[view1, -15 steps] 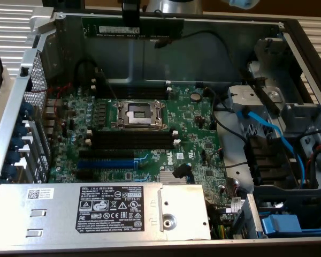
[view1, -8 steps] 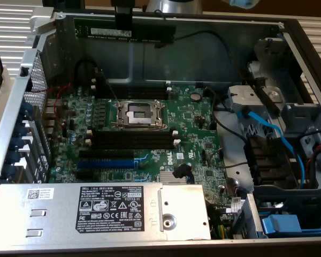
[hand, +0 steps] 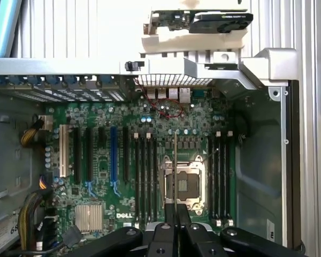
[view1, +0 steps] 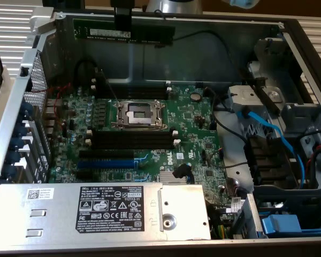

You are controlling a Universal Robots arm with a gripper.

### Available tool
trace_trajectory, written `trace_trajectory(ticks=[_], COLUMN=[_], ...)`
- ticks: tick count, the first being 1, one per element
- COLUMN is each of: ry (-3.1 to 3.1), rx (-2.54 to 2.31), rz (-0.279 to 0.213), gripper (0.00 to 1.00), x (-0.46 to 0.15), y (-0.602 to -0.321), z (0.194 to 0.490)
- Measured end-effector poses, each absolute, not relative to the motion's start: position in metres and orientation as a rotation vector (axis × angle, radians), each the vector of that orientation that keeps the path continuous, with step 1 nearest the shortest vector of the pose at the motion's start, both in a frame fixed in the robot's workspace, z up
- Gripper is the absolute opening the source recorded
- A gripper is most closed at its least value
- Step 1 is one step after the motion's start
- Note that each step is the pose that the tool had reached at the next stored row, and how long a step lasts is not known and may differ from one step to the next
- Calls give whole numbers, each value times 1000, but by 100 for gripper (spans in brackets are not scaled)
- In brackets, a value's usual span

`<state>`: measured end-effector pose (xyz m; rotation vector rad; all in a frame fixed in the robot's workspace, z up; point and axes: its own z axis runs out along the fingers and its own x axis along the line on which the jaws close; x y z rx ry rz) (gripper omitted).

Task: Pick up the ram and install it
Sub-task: 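Insert the ram into the slot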

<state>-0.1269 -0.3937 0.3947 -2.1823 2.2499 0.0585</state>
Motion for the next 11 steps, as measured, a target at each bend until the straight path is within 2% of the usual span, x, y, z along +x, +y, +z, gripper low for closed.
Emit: trace_trajectory(ticks=[11], ry=[2250], rx=[-2183], rz=[58], gripper=[12], x=[-121], y=[-399], z=[375])
